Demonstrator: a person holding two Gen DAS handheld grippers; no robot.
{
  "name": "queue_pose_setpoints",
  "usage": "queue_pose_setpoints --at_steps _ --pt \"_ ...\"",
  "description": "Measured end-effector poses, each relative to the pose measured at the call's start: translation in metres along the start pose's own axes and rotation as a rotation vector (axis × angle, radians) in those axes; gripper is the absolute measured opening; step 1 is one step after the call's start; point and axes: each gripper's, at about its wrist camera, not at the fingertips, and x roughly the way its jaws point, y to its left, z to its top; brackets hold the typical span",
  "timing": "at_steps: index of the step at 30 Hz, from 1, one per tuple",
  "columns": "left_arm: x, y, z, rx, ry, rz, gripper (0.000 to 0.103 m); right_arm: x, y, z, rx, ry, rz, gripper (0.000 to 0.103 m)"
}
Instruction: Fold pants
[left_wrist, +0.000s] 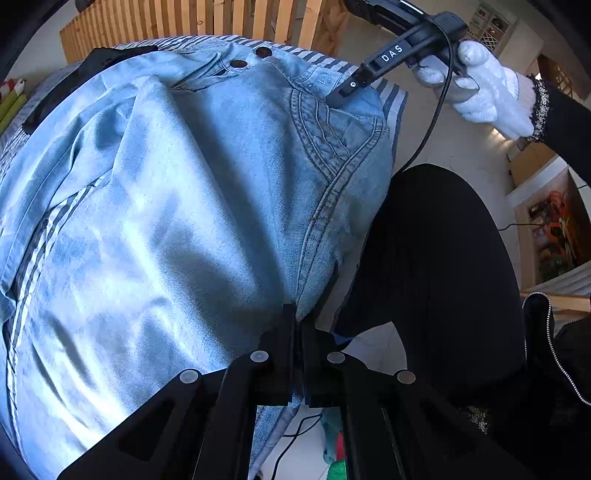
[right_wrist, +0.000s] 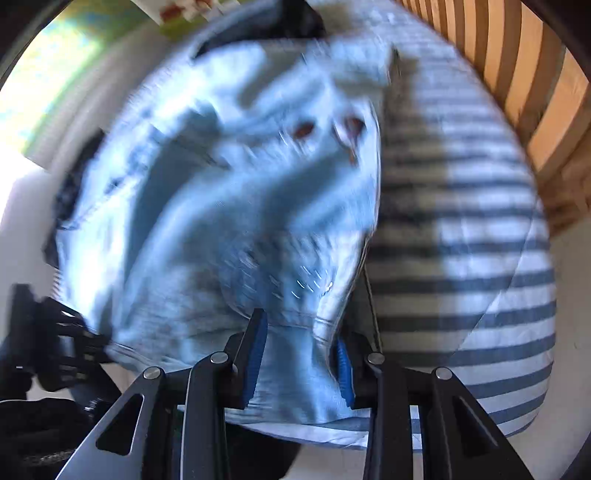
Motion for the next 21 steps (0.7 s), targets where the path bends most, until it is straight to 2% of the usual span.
queue_pose_setpoints --at_steps 1,3,5,8,9,11,13,15,17,19,21 --pt "0.0 0.0 0.0 -0.002 -0.003 -0.001 0.002 -0.003 0.005 -0.002 -0.014 -0.011 -0.019 0.026" --pt "-0.003 0.0 0.0 0.002 -0.012 0.004 0.002 -0.008 0.018 -0.002 -0.047 -0.03 -0.112 0.003" --pt "-0.01 -0.001 0.002 0.0 -0.035 0.0 0.002 -0.019 0.028 0.002 -0.06 -0.05 -0.212 0.003" --pt "-0.033 -0.011 0.016 -0.02 -0.112 -0.072 0.002 -0.062 0.045 0.014 -0.087 -0.146 -0.29 0.003" --pt "-0.038 -0.017 0.021 -0.006 -0.135 -0.082 0.002 -0.078 0.047 0.017 -0.096 -0.177 -0.319 0.003" --pt "-0.044 -0.037 0.033 0.063 -0.168 -0.059 0.002 -0.111 0.055 0.019 -0.126 -0.241 -0.389 0.002" --pt "-0.033 -0.051 0.038 0.121 -0.158 -0.08 0.002 -0.13 0.049 0.016 -0.125 -0.257 -0.41 0.003" --pt "-0.01 -0.057 0.034 0.142 -0.091 -0.105 0.002 -0.121 0.041 0.004 -0.108 -0.227 -0.424 0.003" --pt "0.009 -0.059 0.028 0.156 -0.039 -0.093 0.003 -0.1 0.028 -0.008 -0.088 -0.168 -0.434 0.003" --pt "0.021 -0.052 0.023 0.113 0.002 -0.09 0.005 -0.071 0.02 -0.017 -0.073 -0.115 -0.464 0.003" --pt "0.017 -0.045 0.018 0.072 0.01 -0.104 0.007 -0.054 0.016 -0.018 -0.066 -0.092 -0.505 0.003"
